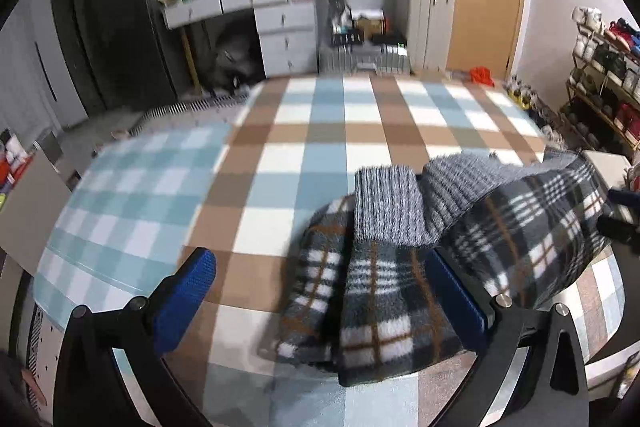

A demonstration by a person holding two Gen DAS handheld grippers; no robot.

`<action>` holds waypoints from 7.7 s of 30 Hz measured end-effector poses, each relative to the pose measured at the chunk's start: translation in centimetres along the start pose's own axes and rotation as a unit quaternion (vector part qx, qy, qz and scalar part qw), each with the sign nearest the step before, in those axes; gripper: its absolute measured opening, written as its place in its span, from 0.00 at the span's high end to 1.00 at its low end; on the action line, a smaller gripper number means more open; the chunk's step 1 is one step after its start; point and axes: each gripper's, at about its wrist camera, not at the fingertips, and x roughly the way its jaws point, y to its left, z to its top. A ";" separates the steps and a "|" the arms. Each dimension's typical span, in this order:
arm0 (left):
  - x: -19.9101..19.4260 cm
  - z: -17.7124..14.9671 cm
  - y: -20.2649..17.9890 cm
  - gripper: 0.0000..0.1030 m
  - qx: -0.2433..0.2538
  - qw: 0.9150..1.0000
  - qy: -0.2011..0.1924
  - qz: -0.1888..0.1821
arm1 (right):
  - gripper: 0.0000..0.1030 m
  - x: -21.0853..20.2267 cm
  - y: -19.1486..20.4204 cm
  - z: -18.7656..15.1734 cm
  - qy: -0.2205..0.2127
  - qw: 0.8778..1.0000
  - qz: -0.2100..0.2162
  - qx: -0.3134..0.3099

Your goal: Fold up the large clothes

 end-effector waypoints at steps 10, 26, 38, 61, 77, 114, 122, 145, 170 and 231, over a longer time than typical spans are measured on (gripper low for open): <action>2.8 -1.9 -2.0 0.01 0.027 0.999 0.022 0.030 | 0.00 7.2 4.7 0.5 0.070 0.997 -0.041 -0.005; 4.7 -8.1 3.4 0.01 -0.301 0.917 0.122 -0.230 | 0.00 10.1 4.7 1.3 0.117 0.992 -0.053 -0.017; 8.7 -8.0 2.1 0.02 -0.462 0.822 0.125 -0.307 | 0.00 9.7 4.8 1.7 0.129 0.990 -0.057 -0.006; 5.2 -7.5 1.6 0.54 -0.387 0.862 0.005 -0.327 | 0.00 10.3 16.8 11.9 0.268 0.963 -0.019 -0.035; 4.2 -6.1 -0.6 0.54 -0.304 0.918 -0.050 -0.249 | 0.00 25.9 26.3 10.6 0.524 0.816 -0.173 -0.172; -2.7 -1.2 4.8 0.54 -0.240 0.921 -0.154 -0.266 | 0.64 12.6 21.1 18.4 0.298 0.950 0.071 -0.060; -6.1 4.8 1.6 0.54 -0.139 0.917 -0.159 -0.338 | 0.64 5.0 11.0 20.3 0.158 0.957 0.235 0.058; 3.1 6.8 -11.6 0.54 0.096 0.932 -0.001 -0.349 | 0.47 9.6 -17.1 0.6 0.009 0.862 0.396 0.316; 2.9 4.8 -13.8 0.53 0.212 0.935 0.016 -0.284 | 0.08 -2.8 -4.4 2.4 -0.001 0.995 0.082 0.053; 5.7 7.8 -11.1 0.43 0.085 0.928 0.172 -0.319 | 0.12 5.1 -9.9 7.6 0.152 0.979 -0.027 0.133</action>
